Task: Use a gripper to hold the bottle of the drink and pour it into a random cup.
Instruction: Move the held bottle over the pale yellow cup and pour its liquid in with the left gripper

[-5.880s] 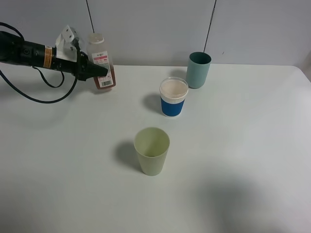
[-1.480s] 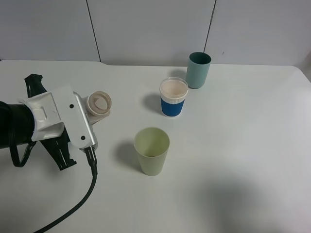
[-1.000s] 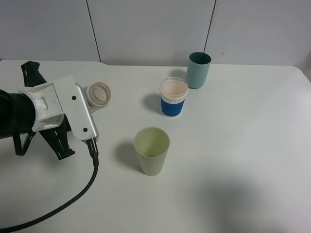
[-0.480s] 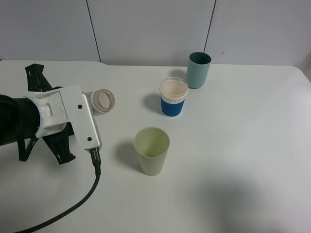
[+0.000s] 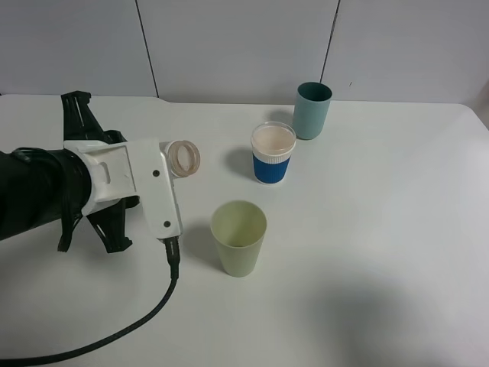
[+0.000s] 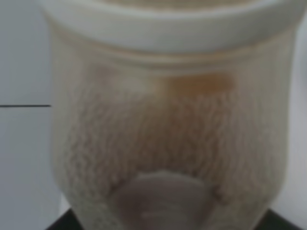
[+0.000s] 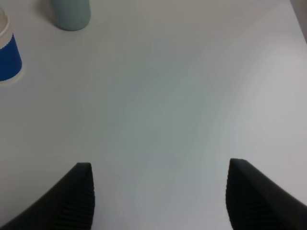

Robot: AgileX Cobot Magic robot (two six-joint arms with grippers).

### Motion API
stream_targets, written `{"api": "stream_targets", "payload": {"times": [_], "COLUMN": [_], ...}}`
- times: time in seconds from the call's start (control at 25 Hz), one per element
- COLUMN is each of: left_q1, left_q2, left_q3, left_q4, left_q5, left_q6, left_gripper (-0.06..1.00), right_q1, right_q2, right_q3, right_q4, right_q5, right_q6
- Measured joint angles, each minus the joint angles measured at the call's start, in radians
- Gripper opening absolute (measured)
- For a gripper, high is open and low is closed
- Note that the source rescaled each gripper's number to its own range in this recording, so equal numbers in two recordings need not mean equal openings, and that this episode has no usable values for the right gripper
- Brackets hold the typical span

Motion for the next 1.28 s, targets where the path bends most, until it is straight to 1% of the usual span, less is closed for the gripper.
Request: {"api": "stream_targets", "payload": {"times": [0.16,0.28,0.52,0.84,1.0,1.28], "left_q1": [-0.054,-0.095,-0.108,-0.108,-0.109,-0.158], "left_q2": [0.028,0.047,0.051,0.105,0.149,0.169], "left_q3": [-0.008,-0.008,-0.011,-0.099,-0.114,-0.116], "left_q4": [-0.002,-0.002,-0.005,-0.007,-0.007,-0.007], "left_q5": [-0.087,-0.12,-0.125,-0.127,-0.127,-0.127], "left_q6": [0.027,0.051,0.056,0.055,0.055,0.055], "left_gripper": [0.02,0.02,0.02,0.02,0.02,0.02], "right_q1": [0.0,0.0,0.0,0.0,0.0,0.0], "right_q2": [0.0,0.0,0.0,0.0,0.0,0.0], "right_q3": [0.0,0.0,0.0,0.0,0.0,0.0], "right_q4": [0.0,0.0,0.0,0.0,0.0,0.0], "right_q5": [0.0,0.0,0.0,0.0,0.0,0.0], "right_q6": [0.0,0.0,0.0,0.0,0.0,0.003]}}
